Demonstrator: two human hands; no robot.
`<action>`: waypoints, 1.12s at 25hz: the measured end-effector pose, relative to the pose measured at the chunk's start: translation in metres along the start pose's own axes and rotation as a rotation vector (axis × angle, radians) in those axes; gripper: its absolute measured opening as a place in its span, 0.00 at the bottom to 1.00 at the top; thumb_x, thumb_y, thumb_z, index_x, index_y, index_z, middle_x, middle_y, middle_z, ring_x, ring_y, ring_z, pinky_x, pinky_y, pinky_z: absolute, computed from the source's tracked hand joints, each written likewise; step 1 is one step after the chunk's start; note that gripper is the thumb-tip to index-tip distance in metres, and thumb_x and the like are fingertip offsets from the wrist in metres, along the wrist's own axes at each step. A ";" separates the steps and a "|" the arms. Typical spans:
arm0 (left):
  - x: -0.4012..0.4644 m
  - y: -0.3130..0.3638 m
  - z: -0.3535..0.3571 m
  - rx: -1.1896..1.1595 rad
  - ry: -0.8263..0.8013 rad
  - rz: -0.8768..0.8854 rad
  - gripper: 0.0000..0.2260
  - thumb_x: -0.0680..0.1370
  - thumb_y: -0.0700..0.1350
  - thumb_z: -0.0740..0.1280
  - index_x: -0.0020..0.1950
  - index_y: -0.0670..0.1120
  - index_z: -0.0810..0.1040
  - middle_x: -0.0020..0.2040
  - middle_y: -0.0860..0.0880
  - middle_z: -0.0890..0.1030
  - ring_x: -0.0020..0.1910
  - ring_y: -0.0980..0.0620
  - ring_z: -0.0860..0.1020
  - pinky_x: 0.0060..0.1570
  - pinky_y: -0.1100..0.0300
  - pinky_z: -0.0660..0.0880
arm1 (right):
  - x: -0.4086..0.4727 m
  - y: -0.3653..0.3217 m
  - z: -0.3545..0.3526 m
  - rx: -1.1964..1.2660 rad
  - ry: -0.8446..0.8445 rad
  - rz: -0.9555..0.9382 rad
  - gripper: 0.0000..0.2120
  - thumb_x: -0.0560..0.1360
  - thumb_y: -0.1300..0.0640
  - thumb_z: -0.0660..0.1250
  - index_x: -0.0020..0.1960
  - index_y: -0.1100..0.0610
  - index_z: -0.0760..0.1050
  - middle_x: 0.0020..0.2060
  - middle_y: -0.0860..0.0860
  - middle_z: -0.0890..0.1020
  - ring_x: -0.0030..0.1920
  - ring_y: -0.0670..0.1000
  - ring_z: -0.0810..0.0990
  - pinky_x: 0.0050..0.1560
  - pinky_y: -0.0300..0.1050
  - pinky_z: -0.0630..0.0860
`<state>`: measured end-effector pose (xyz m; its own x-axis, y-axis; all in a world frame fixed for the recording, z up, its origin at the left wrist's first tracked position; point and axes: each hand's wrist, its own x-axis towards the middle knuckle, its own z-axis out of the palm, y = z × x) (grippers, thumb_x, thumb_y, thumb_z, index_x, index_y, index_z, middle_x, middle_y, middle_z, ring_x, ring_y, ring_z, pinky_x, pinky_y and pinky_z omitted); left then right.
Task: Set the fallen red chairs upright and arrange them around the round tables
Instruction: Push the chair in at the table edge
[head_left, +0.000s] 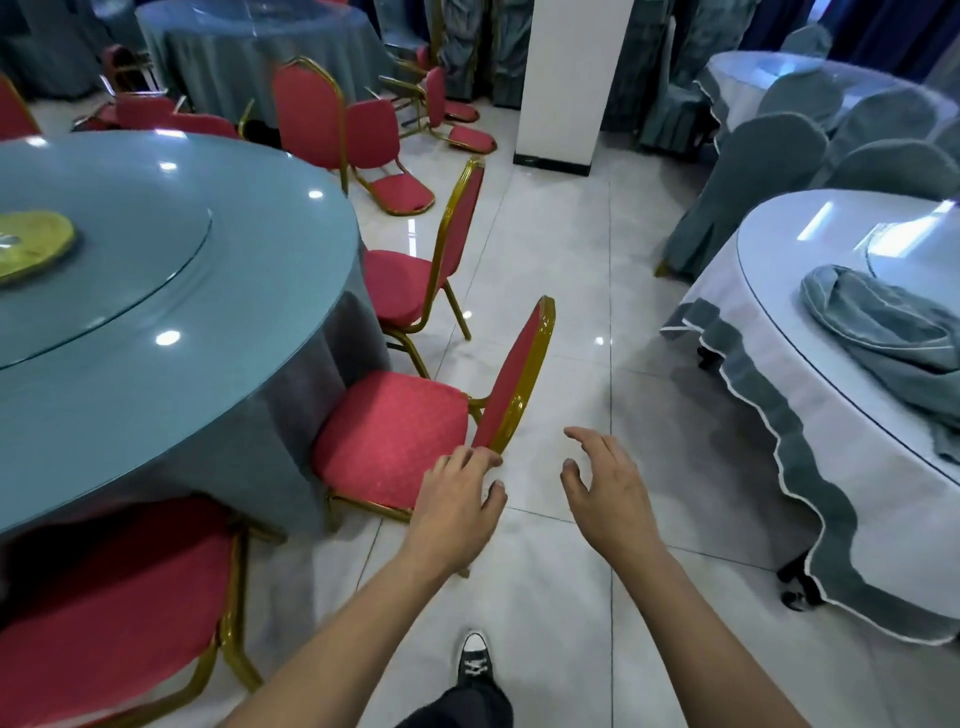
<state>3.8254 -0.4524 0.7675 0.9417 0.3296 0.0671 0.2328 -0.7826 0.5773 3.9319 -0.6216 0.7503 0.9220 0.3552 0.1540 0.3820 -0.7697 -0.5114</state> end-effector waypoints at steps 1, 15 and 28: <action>0.019 0.004 0.007 -0.009 0.000 -0.022 0.11 0.82 0.52 0.60 0.64 0.56 0.72 0.61 0.57 0.74 0.56 0.56 0.69 0.61 0.58 0.68 | 0.019 0.007 -0.001 -0.017 -0.017 -0.001 0.18 0.81 0.51 0.64 0.69 0.41 0.68 0.67 0.43 0.74 0.64 0.47 0.75 0.65 0.48 0.74; 0.186 0.031 0.074 -0.149 -0.131 -0.441 0.20 0.83 0.56 0.59 0.74 0.56 0.63 0.68 0.54 0.71 0.63 0.52 0.73 0.65 0.52 0.74 | 0.264 0.065 0.027 -0.048 -0.319 -0.232 0.20 0.82 0.46 0.60 0.73 0.41 0.63 0.72 0.45 0.70 0.69 0.49 0.71 0.68 0.51 0.71; 0.246 0.079 0.164 -0.050 0.448 -1.183 0.30 0.79 0.68 0.38 0.69 0.56 0.67 0.66 0.51 0.72 0.65 0.49 0.69 0.68 0.52 0.65 | 0.440 0.099 0.105 -0.077 -0.716 -0.751 0.33 0.81 0.38 0.46 0.79 0.55 0.60 0.80 0.58 0.57 0.80 0.57 0.49 0.79 0.57 0.49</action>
<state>4.1151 -0.5198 0.6957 -0.0018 0.9693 -0.2459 0.8552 0.1290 0.5020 4.3689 -0.4856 0.6792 0.2010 0.9695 -0.1399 0.8684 -0.2425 -0.4325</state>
